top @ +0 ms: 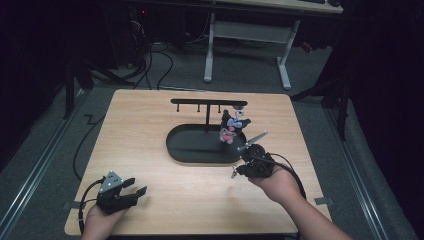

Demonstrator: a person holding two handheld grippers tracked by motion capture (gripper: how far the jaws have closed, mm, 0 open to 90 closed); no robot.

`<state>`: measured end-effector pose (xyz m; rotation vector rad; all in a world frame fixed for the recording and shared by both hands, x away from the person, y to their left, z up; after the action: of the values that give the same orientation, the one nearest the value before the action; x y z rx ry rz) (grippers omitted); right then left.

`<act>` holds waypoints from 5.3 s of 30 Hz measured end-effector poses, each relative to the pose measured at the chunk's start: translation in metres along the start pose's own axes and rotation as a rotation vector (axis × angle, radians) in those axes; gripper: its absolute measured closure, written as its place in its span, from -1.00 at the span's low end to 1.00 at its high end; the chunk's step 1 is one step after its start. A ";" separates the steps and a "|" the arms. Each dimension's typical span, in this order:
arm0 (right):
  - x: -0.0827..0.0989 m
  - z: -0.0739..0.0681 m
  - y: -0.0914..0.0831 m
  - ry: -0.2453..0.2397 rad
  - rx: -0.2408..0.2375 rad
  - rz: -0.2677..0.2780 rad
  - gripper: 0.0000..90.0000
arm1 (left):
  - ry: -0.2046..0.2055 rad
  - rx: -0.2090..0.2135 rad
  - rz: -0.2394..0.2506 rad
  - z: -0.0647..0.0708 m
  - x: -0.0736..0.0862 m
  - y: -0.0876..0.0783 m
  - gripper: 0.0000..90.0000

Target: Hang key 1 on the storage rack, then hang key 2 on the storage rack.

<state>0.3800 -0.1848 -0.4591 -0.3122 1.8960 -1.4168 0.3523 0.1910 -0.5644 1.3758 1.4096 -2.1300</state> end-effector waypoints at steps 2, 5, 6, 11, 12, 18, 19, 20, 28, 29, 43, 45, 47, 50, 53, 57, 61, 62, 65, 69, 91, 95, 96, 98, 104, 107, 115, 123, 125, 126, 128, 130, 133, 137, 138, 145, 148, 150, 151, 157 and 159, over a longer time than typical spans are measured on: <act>-0.005 0.002 -0.004 0.004 0.005 -0.021 0.98 | 0.000 0.001 0.002 0.000 0.000 0.000 -0.10; -0.012 0.004 -0.010 0.011 0.011 -0.044 0.98 | -0.001 0.003 0.004 0.000 0.000 0.000 -0.10; -0.015 0.006 -0.012 0.017 0.008 -0.046 0.98 | -0.001 0.004 0.004 0.000 0.000 0.000 -0.10; -0.029 0.008 -0.021 0.024 0.005 -0.077 0.98 | 0.004 0.011 -0.003 0.002 0.000 0.000 -0.10; -0.032 0.009 -0.022 0.025 0.003 -0.080 0.98 | 0.005 0.012 -0.003 0.002 0.000 0.000 -0.10; -0.046 0.008 -0.027 0.033 0.000 -0.098 0.98 | 0.011 0.016 -0.006 0.002 0.000 0.000 -0.10; -0.048 0.008 -0.027 0.024 -0.002 -0.098 0.98 | 0.011 0.016 -0.007 0.003 0.000 0.000 -0.10; -0.050 0.008 -0.027 0.031 -0.006 -0.099 0.98 | 0.011 0.016 -0.006 0.003 0.000 0.000 -0.10; -0.066 0.012 -0.030 0.030 0.006 -0.114 0.98 | 0.008 0.018 -0.004 0.003 0.000 0.000 -0.11; -0.068 0.013 -0.031 0.029 0.008 -0.111 0.98 | 0.006 0.019 -0.003 0.003 0.000 0.000 -0.11; -0.093 0.022 -0.038 0.039 0.018 -0.089 0.98 | 0.014 0.025 -0.003 0.003 0.002 0.001 -0.11; -0.098 0.024 -0.039 0.037 0.016 -0.081 0.98 | 0.026 0.026 -0.008 0.004 0.002 0.001 -0.11; -0.101 0.026 -0.039 0.048 0.017 -0.080 0.98 | 0.022 0.027 -0.003 0.004 0.001 0.002 -0.11; -0.107 0.027 -0.037 0.047 0.014 -0.083 0.98 | 0.024 0.033 -0.006 0.004 -0.001 0.003 -0.11; -0.114 0.030 -0.035 0.043 0.018 -0.091 0.98 | 0.033 0.033 -0.012 0.006 0.000 0.004 -0.11; -0.124 0.034 -0.034 0.026 0.025 -0.090 0.98 | 0.039 0.029 -0.013 0.006 0.002 0.003 -0.11; -0.131 0.035 -0.033 0.027 0.026 -0.087 0.98 | 0.032 0.025 -0.011 0.004 0.003 0.002 -0.11; -0.133 0.035 -0.033 0.037 0.023 -0.088 0.98 | 0.028 0.025 -0.009 0.004 0.003 0.001 -0.11; -0.137 0.035 -0.031 0.021 0.025 -0.085 0.98 | 0.028 0.023 -0.008 0.004 0.003 0.000 -0.11; -0.142 0.036 -0.031 0.020 0.027 -0.082 0.98 | 0.039 0.022 -0.010 0.005 0.003 0.000 -0.11; -0.168 0.047 -0.030 0.045 0.059 -0.057 0.98 | 0.044 0.024 -0.007 0.007 0.003 -0.002 -0.11; -0.169 0.051 -0.027 0.064 0.065 -0.062 0.98 | 0.043 0.024 -0.009 0.006 0.004 -0.002 -0.11; -0.170 0.053 -0.027 0.057 0.063 -0.058 0.98 | 0.044 0.025 -0.014 0.006 0.004 -0.002 -0.11; -0.171 0.053 -0.027 0.067 0.063 -0.061 0.98 | 0.042 0.023 -0.008 0.006 0.003 -0.002 -0.11; -0.173 0.057 -0.024 0.082 0.057 -0.060 0.98 | 0.044 0.026 -0.014 0.007 0.004 -0.003 -0.11; -0.174 0.059 -0.024 0.101 0.057 -0.053 0.98 | 0.043 0.023 -0.009 0.007 0.004 -0.002 -0.11; -0.178 0.067 -0.021 0.110 0.075 -0.033 0.98 | 0.045 0.021 -0.010 0.007 0.004 -0.002 -0.11; -0.177 0.070 -0.026 0.125 0.092 0.022 0.84 | 0.051 0.027 -0.022 0.007 0.004 -0.002 -0.11; -0.175 0.068 -0.029 0.137 0.090 0.022 0.84 | 0.050 0.023 -0.015 0.007 0.004 -0.001 -0.11; -0.174 0.067 -0.029 0.132 0.091 0.024 0.83 | 0.049 0.025 -0.016 0.008 0.004 -0.001 -0.11; -0.171 0.065 -0.031 0.124 0.086 0.028 0.83 | 0.052 0.027 -0.018 0.008 0.004 -0.001 -0.11; -0.168 0.063 -0.031 0.123 0.081 0.026 0.83 | 0.054 0.024 -0.017 0.009 0.004 0.000 -0.11; -0.163 0.059 -0.031 0.119 0.069 0.024 0.83 | 0.056 0.026 -0.016 0.010 0.004 0.000 -0.11; -0.158 0.056 -0.030 0.110 0.061 0.022 0.81 | 0.060 0.028 -0.021 0.011 0.004 0.000 -0.11; -0.157 0.056 -0.029 0.110 0.058 0.027 0.81 | 0.061 0.029 -0.023 0.011 0.004 0.000 -0.11; -0.144 0.054 -0.028 0.111 0.043 0.035 0.71 | 0.061 0.030 -0.025 0.010 0.004 0.002 -0.11; -0.135 0.053 -0.026 0.105 0.040 0.038 0.63 | 0.063 0.029 -0.025 0.011 0.004 0.002 -0.11; -0.129 0.052 -0.023 0.103 0.039 0.039 0.59 | 0.064 0.029 -0.025 0.011 0.004 0.002 -0.11; -0.126 0.051 -0.022 0.095 0.034 0.038 0.59 | 0.067 0.032 -0.032 0.011 0.004 0.002 -0.11; -0.108 0.048 -0.014 0.072 0.024 0.044 0.45 | 0.070 0.029 -0.028 0.013 0.004 0.003 -0.11; -0.102 0.048 -0.012 0.078 0.022 0.050 0.42 | 0.072 0.026 -0.028 0.013 0.004 0.003 -0.11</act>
<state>0.4810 -0.1638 -0.4126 -0.2004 1.9356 -1.4340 0.3450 0.1797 -0.5679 1.4643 1.4413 -2.1436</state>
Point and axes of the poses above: each handheld gripper's, and its own axes: y roughly forward along the jaws, x roughly out of its underside, z roughly to its right, the point moved 6 cm from there along y, roughly forward along the jaws, and after that the axes turned 4 degrees about -x, right-handed, at the moved point
